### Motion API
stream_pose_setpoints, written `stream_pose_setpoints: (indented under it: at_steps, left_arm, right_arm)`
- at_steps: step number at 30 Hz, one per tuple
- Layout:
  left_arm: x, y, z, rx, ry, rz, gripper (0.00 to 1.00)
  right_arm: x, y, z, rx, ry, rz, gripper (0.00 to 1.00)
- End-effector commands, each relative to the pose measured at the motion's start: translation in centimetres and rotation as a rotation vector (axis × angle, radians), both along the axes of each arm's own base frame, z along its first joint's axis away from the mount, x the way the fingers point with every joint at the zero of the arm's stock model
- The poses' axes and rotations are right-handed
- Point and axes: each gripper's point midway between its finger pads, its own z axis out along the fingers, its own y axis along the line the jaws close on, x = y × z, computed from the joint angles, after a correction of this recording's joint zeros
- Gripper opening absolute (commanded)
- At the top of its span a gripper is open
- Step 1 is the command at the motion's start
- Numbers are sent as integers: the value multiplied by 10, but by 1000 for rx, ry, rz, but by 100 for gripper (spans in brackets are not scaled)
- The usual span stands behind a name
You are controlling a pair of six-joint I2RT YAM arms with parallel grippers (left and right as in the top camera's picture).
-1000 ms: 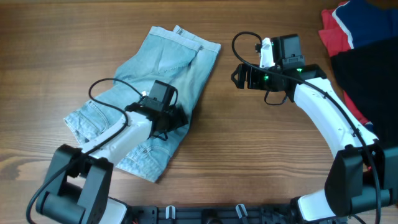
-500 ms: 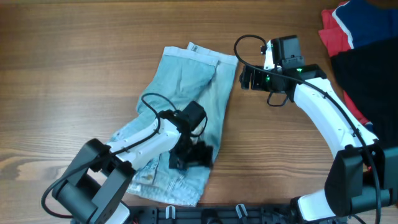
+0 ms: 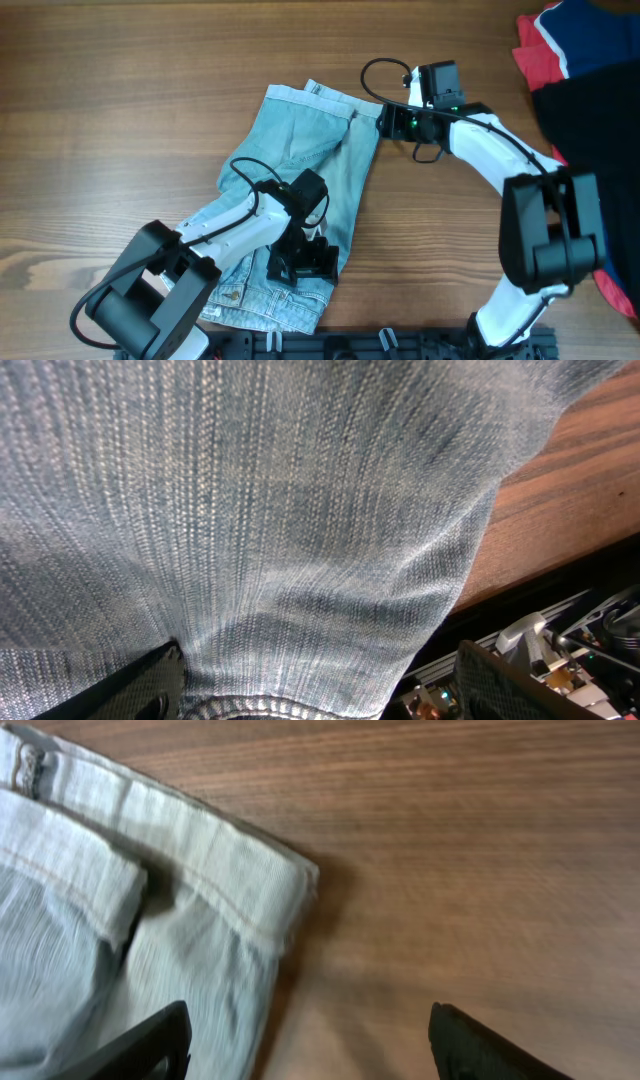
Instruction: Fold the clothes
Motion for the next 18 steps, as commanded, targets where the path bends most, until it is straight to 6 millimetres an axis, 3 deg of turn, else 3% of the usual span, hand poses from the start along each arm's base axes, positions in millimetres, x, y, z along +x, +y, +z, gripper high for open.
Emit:
stream_pose_setpoints:
  at_steps: [1,5,8,11,14,16,18]
  left_arm:
    - [-11,8,-22,25,10,-52,87]
    - [-11,8,-22,25,10,-52,87]
    - [-11,8,-22,25,9,-52,88]
    - [-11,8,-22,25,10,-52,88]
    - [-11,8,-22,25,10,-52,88]
    - [-11,8,-22,25,9,-53,88]
    - [-8,13,-25,57,-12,-57,88]
  right_arm:
    - [5,15,-17,66,8,28,76]
    - [11,20,-25,99,0,20,74]
    - [14,23,-31,113,3,-1,64]
    - [15,32,-38,123,3,1,43]
    - [14,34,-41,112,4,6,6]
    - [15,30,-41,107,8,-9,4]
    - [16,7,-37,63,45,-75,4]
